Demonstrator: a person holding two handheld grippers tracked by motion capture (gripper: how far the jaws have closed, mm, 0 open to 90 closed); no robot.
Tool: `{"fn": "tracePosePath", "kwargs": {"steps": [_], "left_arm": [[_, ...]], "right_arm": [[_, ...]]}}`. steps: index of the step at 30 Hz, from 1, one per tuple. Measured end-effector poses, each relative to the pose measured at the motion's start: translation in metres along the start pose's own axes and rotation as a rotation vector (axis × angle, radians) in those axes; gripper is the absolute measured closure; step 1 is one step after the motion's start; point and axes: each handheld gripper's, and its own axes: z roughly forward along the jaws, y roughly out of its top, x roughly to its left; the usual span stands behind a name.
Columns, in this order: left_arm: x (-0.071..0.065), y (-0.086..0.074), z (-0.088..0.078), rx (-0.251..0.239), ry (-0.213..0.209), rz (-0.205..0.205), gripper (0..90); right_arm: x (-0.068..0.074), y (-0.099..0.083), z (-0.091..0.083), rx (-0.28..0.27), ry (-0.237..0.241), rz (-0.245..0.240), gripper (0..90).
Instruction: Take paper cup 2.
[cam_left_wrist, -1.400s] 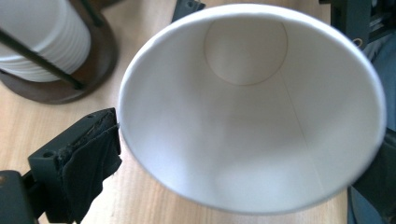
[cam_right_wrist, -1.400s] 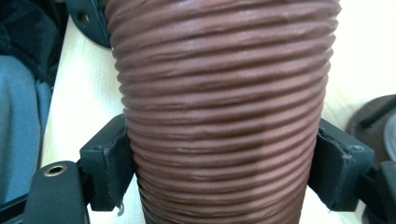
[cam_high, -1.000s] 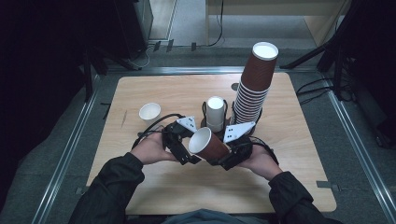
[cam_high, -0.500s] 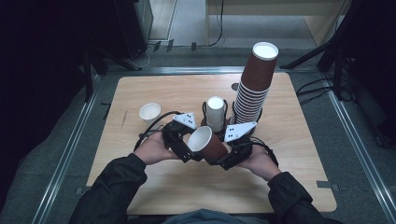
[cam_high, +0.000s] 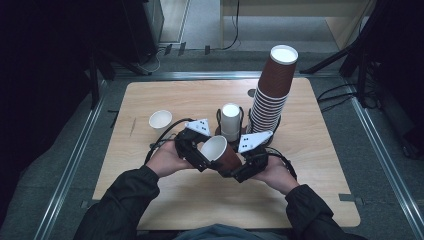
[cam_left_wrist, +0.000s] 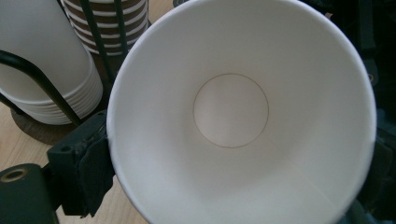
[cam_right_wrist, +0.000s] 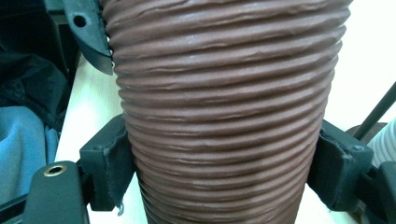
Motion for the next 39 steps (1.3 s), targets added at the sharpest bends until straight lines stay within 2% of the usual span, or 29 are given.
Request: {"fn": "tracePosePath", "kwargs": {"steps": [6, 8, 11, 16, 18, 23, 30, 33, 35, 39], "left_arm": [[0.002, 0.000, -0.002, -0.008, -0.025, -0.013, 8.3], [0.002, 0.000, -0.003, -0.005, -0.029, -0.014, 8.5], [0.002, -0.001, -0.005, 0.002, -0.023, -0.005, 8.5], [0.005, -0.003, -0.011, 0.011, -0.005, -0.007, 8.5], [0.006, -0.003, -0.013, 0.035, 0.012, 0.001, 8.5], [0.005, -0.001, -0.015, 0.110, 0.043, 0.039, 8.5], [-0.002, 0.005, -0.005, 0.229, 0.088, 0.111, 8.5], [-0.005, 0.006, 0.001, 0.280, 0.123, 0.145, 8.5], [-0.006, 0.007, 0.003, 0.292, 0.126, 0.154, 8.4], [-0.008, 0.008, 0.005, 0.283, 0.111, 0.158, 8.4]], "right_arm": [[-0.001, 0.000, -0.001, -0.008, 0.012, 0.013, 19.5], [-0.002, 0.000, -0.001, -0.013, 0.035, 0.041, 18.7], [-0.002, 0.000, 0.000, -0.004, 0.034, 0.045, 14.5], [-0.003, -0.002, -0.001, 0.034, 0.019, 0.054, 13.9], [-0.003, -0.003, -0.002, 0.047, 0.009, 0.039, 13.9], [-0.003, -0.003, -0.001, 0.068, 0.012, 0.043, 14.0], [-0.001, -0.004, 0.003, 0.090, 0.008, 0.036, 14.1], [0.000, -0.004, 0.005, 0.093, 0.007, 0.025, 14.2], [0.000, -0.005, 0.007, 0.103, 0.007, 0.022, 14.2], [0.001, -0.005, 0.011, 0.109, 0.011, 0.018, 14.2]]}}
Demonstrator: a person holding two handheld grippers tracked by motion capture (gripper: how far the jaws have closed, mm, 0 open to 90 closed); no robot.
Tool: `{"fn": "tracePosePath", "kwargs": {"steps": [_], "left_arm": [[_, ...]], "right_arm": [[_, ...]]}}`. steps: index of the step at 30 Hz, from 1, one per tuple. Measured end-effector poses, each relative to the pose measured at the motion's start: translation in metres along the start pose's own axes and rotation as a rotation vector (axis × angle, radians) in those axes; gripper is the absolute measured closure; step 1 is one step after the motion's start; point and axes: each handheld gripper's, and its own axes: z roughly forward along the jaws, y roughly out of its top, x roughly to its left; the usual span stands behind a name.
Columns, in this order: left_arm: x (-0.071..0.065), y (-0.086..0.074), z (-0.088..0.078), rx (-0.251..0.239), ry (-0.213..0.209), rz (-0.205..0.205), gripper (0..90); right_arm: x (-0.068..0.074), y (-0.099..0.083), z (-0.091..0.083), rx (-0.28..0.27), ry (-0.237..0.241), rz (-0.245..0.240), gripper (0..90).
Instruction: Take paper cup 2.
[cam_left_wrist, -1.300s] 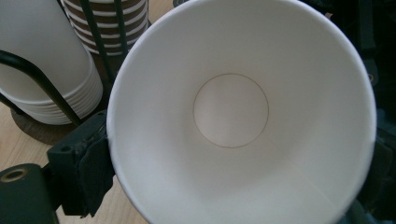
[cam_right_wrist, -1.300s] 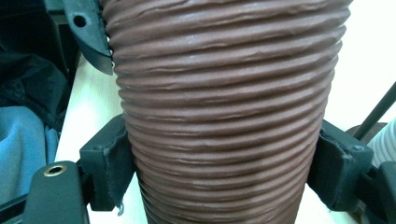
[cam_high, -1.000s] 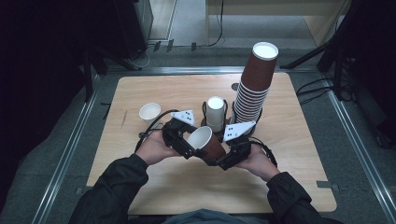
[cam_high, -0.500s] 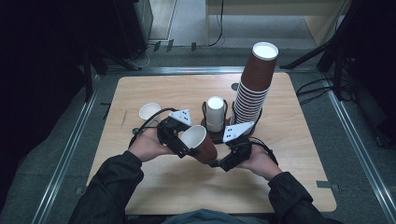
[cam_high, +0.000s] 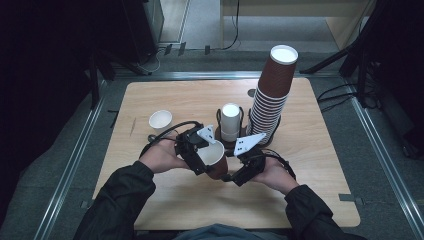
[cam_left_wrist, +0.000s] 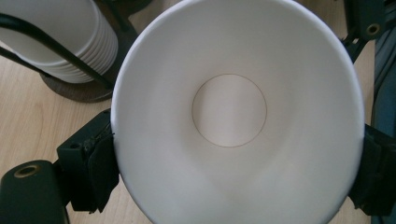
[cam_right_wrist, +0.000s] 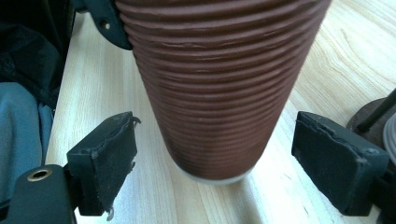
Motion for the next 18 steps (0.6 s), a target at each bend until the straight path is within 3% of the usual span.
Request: {"fn": "tracePosePath", "kwargs": {"steps": [11, 18], "left_arm": [[-0.0072, 0.0078, 0.0017, -0.020, -0.032, 0.020, 8.2], [-0.0064, 0.0073, 0.0012, -0.035, -0.037, -0.002, 7.9]], "right_arm": [[0.0047, 0.0035, 0.0082, -0.005, 0.017, -0.022, 14.4], [0.0062, 0.0050, 0.0066, -0.009, -0.002, -0.042, 19.8]]}}
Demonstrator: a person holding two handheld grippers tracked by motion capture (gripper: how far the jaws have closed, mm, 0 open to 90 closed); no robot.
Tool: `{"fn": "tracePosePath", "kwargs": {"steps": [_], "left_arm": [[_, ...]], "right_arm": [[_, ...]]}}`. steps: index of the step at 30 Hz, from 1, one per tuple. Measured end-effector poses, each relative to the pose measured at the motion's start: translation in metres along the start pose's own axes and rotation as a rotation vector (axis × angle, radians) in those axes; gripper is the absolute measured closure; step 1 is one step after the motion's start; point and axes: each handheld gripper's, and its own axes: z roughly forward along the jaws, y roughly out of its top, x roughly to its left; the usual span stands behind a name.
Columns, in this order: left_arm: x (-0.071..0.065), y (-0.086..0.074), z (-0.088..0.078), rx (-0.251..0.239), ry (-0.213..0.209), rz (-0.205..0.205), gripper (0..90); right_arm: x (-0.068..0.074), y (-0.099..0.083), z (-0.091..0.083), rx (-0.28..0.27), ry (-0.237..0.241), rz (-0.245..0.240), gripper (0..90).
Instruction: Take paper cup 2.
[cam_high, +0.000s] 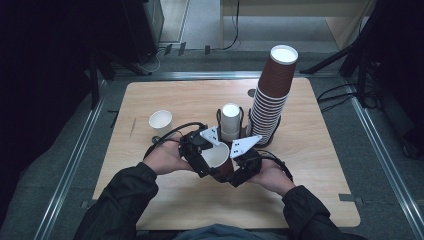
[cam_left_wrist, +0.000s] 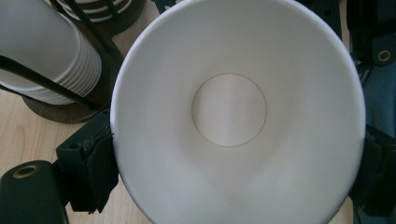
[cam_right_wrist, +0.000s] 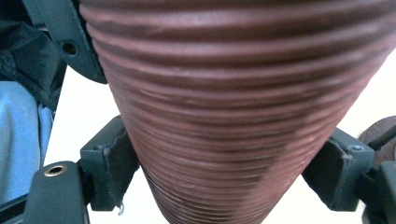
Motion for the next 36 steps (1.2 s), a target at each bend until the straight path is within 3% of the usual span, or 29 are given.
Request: {"fn": "tracePosePath", "kwargs": {"steps": [4, 6, 12, 16, 19, 21, 29, 36], "left_arm": [[0.000, -0.002, -0.001, -0.023, -0.003, 0.005, 4.2], [0.000, -0.002, -0.002, -0.047, -0.003, -0.011, 0.0], [0.004, -0.006, -0.005, -0.088, 0.021, -0.046, 0.0], [0.005, -0.011, -0.010, -0.145, 0.015, -0.061, 0.0], [0.006, -0.016, -0.014, -0.229, -0.009, -0.090, 0.0], [0.005, -0.017, -0.013, -0.251, -0.011, -0.096, 0.0], [0.004, -0.016, -0.006, -0.319, -0.013, -0.118, 0.0], [0.002, -0.012, -0.002, -0.346, -0.026, -0.114, 0.0]], "right_arm": [[0.001, 0.001, -0.001, -0.005, 0.001, -0.006, 19.5], [0.001, 0.001, -0.001, -0.005, -0.008, -0.009, 19.5], [-0.002, 0.001, -0.006, -0.036, -0.025, 0.007, 19.4], [-0.005, 0.000, -0.010, -0.059, -0.027, 0.017, 19.4], [-0.005, 0.000, -0.011, -0.070, -0.026, 0.022, 19.3], [-0.006, 0.000, -0.011, -0.074, -0.026, 0.022, 19.3], [-0.006, 0.001, -0.015, -0.120, -0.011, 0.040, 19.3], [-0.006, 0.001, -0.014, -0.121, -0.001, 0.038, 19.3]]}}
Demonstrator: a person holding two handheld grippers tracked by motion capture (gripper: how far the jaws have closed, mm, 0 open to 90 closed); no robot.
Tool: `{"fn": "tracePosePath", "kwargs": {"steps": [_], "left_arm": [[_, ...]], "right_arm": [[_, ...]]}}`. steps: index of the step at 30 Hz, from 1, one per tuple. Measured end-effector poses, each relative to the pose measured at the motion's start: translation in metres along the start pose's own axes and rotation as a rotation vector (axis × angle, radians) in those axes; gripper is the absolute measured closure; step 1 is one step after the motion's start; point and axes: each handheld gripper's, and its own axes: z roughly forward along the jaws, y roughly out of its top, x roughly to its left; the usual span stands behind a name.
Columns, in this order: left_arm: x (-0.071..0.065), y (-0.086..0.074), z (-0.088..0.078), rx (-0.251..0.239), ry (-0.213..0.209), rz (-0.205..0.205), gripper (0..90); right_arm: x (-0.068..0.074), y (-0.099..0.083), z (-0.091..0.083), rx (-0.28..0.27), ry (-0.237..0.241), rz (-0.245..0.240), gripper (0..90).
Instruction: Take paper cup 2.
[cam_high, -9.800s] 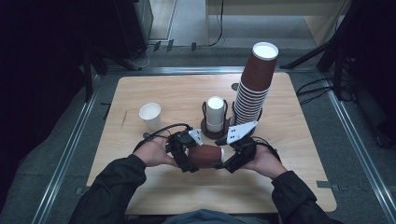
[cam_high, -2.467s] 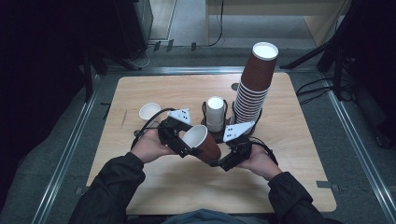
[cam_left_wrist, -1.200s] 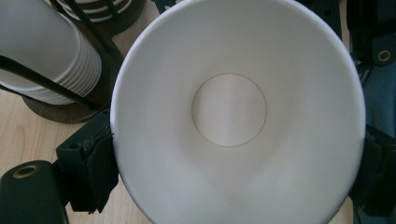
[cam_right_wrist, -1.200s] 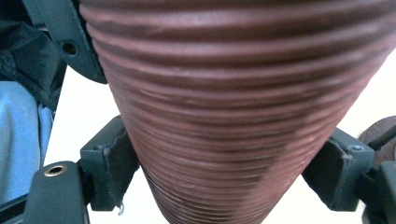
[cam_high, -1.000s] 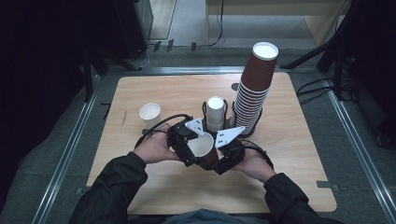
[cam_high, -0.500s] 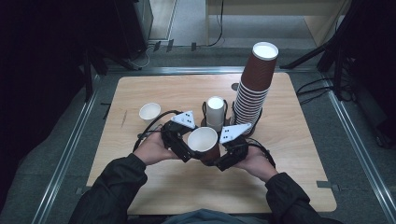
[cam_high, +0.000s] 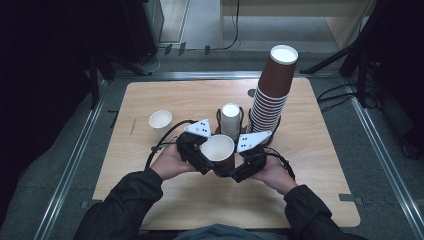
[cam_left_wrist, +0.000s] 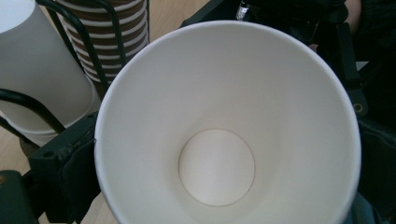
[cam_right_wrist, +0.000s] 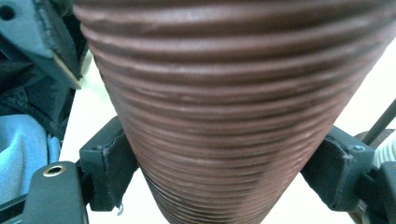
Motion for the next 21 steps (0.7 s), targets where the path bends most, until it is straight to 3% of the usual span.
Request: {"fn": "tracePosePath", "kwargs": {"steps": [7, 21], "left_arm": [[0.0007, -0.0012, -0.0010, -0.010, 0.029, -0.006, 5.9], [0.0043, -0.0015, -0.0068, -0.011, 0.025, -0.025, 9.7]], "right_arm": [[-0.0004, -0.0001, 0.0002, 0.003, -0.001, 0.003, 19.5], [-0.0038, -0.0009, -0.0027, -0.001, -0.001, 0.019, 15.1]]}}
